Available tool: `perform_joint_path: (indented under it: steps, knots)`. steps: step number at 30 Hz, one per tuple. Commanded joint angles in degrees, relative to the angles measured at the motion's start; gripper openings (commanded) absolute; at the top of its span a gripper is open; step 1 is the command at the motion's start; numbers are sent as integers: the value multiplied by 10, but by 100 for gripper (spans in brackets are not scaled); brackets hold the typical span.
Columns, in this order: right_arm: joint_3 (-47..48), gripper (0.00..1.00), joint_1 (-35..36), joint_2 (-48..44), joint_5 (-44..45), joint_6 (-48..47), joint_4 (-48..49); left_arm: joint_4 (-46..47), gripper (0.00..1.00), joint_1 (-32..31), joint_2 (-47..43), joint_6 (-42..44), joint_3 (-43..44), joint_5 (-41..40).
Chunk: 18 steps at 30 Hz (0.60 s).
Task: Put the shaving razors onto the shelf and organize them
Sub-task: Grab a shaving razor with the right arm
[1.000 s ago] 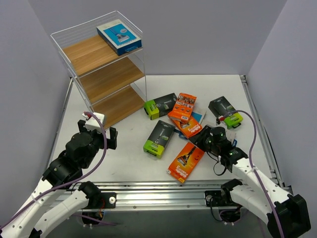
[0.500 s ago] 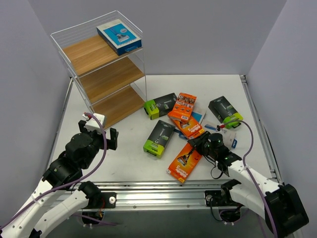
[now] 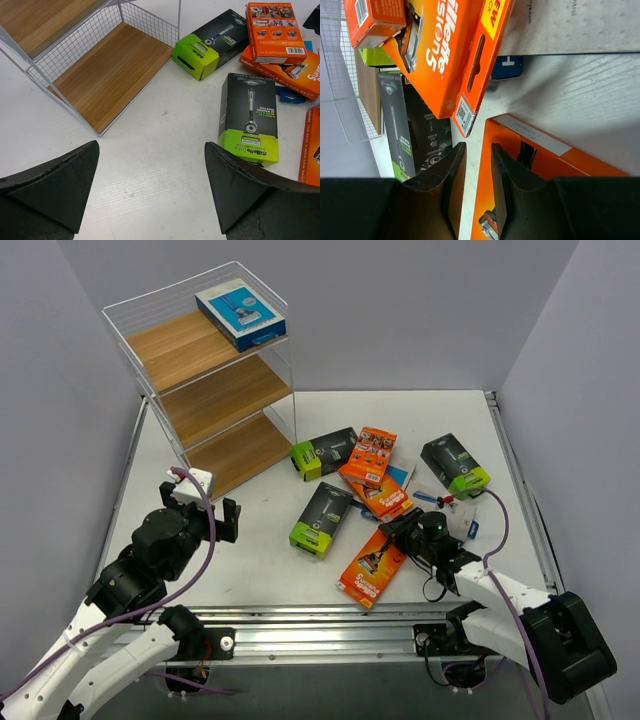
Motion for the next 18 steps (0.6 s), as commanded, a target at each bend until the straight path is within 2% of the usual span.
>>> perform_joint_path:
  steps: [1,18]
  knots:
    - [-5,23,-6,15,26,-2,37,31,95,-5,-1,3,1,6]
    - [24,23,-31,130,20,-24,100,34,95,-13,10,3,0,11]
